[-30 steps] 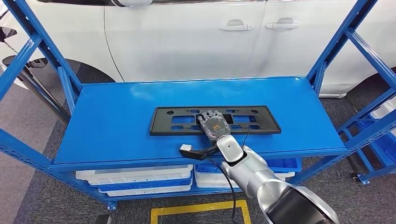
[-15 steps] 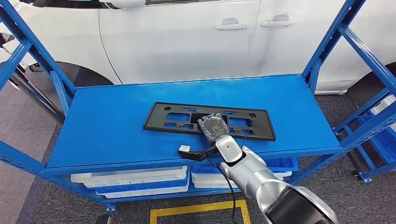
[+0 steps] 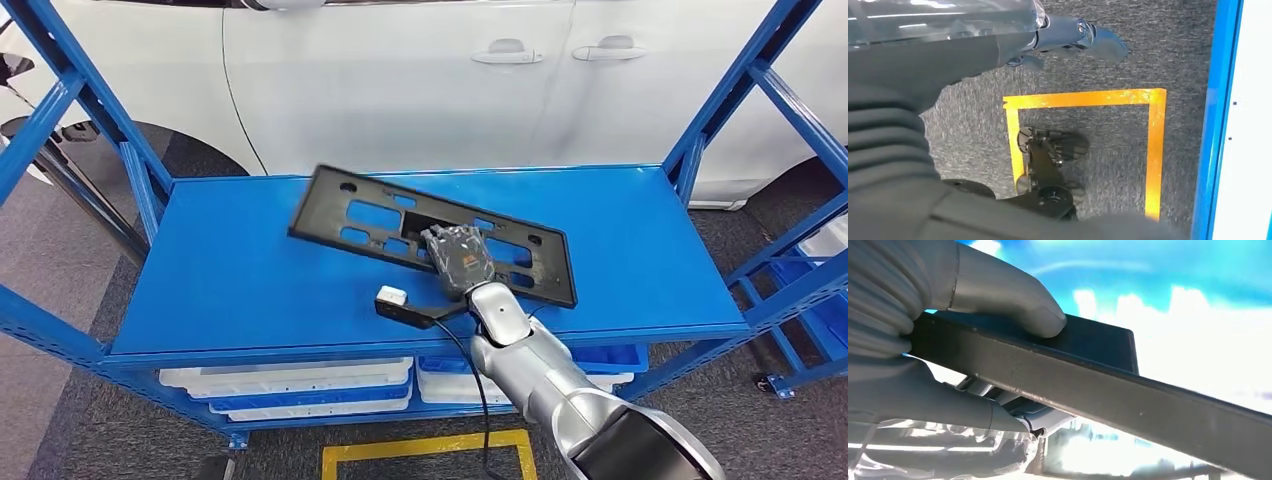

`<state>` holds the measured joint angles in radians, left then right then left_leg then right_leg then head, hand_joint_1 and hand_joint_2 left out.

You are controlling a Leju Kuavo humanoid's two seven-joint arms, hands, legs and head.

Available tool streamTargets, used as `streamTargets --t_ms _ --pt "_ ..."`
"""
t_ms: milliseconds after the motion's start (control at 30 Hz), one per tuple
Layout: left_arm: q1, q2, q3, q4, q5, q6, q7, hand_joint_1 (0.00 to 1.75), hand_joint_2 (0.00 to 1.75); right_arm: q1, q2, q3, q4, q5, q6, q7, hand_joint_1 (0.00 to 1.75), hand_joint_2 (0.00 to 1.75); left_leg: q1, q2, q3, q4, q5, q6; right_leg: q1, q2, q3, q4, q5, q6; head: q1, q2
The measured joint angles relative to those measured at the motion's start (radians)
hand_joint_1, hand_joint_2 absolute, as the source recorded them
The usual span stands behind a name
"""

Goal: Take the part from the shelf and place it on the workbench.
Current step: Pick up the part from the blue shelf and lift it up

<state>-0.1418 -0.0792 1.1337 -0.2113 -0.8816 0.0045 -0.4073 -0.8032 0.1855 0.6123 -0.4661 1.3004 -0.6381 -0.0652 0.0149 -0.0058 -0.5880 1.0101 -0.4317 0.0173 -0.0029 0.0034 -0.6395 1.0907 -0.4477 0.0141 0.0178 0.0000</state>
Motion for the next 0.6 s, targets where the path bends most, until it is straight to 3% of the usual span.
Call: streamTargets --t_ms 33,100,200,267,333,367,400,433,500,533,600 --pt "0.001 0.0 0.0 0.0 0.005 -0.001 0.0 0.0 1.75 0.003 0.001 -0.018 -0.042 -0.035 -0.002 -0.029 1.75 1.75 -0.001 0.0 0.0 0.0 -0.001 -0.004 0.003 0.0 0.022 -0.05 0.017 -0.005 0.0 0.0" --pt "0.005 0.001 0.004 0.0 0.018 -0.005 -0.003 0.0 1.75 0.029 0.0 -0.054 -0.143 -0.153 0.003 -0.119 1.75 1.75 -0.001 0.0 -0.001 -0.001 -0.002 -0.013 0.01 -0.001 0.035 -0.083 0.018 -0.012 -0.001 0.0" --pt "0.021 0.004 0.018 0.0 0.046 -0.022 -0.026 0.0 1.75 0.126 -0.011 -0.109 -0.419 -0.561 0.071 -0.353 1.75 1.75 0.001 0.0 -0.005 0.012 -0.019 -0.029 0.005 -0.003 0.041 -0.096 0.022 -0.027 -0.001 0.0" --pt "0.031 0.006 0.031 0.0 0.068 -0.033 -0.038 0.0 1.75 0.195 -0.022 -0.142 -0.669 -0.897 0.177 -0.475 1.75 1.75 0.002 0.0 -0.041 0.098 -0.078 -0.035 0.002 -0.006 0.045 -0.103 0.024 -0.036 -0.004 0.0" --pt "0.039 0.009 0.047 0.0 0.085 -0.042 -0.047 0.0 1.75 0.259 -0.041 -0.176 -0.926 -1.174 0.344 -0.54 1.75 1.75 0.004 0.001 -0.101 0.233 -0.142 -0.04 0.004 -0.01 0.046 -0.102 0.02 -0.041 -0.006 0.0" --pt "0.044 0.012 0.054 0.0 0.089 -0.045 -0.051 0.0 1.75 0.291 -0.053 -0.192 -1.042 -1.272 0.443 -0.563 1.75 1.75 0.004 0.001 -0.12 0.276 -0.151 -0.042 0.005 -0.01 0.048 -0.1 0.017 -0.042 -0.006 0.0" --pt "0.049 0.015 0.059 0.0 0.092 -0.046 -0.055 0.0 1.75 0.32 -0.066 -0.205 -1.148 -1.346 0.546 -0.585 1.75 1.75 0.004 0.001 -0.121 0.281 -0.139 -0.043 0.005 -0.01 0.05 -0.098 0.013 -0.041 -0.006 0.0" --pt "0.052 0.018 0.063 0.0 0.092 -0.047 -0.058 0.0 1.75 0.345 -0.077 -0.216 -1.238 -1.398 0.641 -0.605 1.75 1.75 0.005 0.001 -0.103 0.245 -0.107 -0.042 0.005 -0.009 0.054 -0.096 0.009 -0.04 -0.006 0.0" --pt "0.054 0.023 0.068 0.0 0.092 -0.048 -0.062 0.0 1.75 0.378 -0.093 -0.228 -1.374 -1.455 0.789 -0.628 1.75 1.75 0.004 0.002 -0.041 0.118 -0.036 -0.037 0.006 -0.006 0.063 -0.088 -0.003 -0.033 -0.006 0.0" --pt "0.052 0.025 0.069 0.0 0.091 -0.047 -0.063 0.0 1.75 0.388 -0.099 -0.231 -1.424 -1.471 0.839 -0.632 1.75 1.75 0.004 0.001 -0.014 0.062 -0.02 -0.033 0.008 -0.004 0.064 -0.083 -0.007 -0.029 -0.006 0.0" --pt "0.049 0.027 0.072 0.0 0.092 -0.043 -0.064 0.0 1.75 0.402 -0.107 -0.233 -1.496 -1.498 0.905 -0.631 1.75 1.75 0.001 0.0 0.006 0.019 -0.024 -0.023 0.01 -0.001 0.061 -0.078 -0.01 -0.02 -0.005 0.0"
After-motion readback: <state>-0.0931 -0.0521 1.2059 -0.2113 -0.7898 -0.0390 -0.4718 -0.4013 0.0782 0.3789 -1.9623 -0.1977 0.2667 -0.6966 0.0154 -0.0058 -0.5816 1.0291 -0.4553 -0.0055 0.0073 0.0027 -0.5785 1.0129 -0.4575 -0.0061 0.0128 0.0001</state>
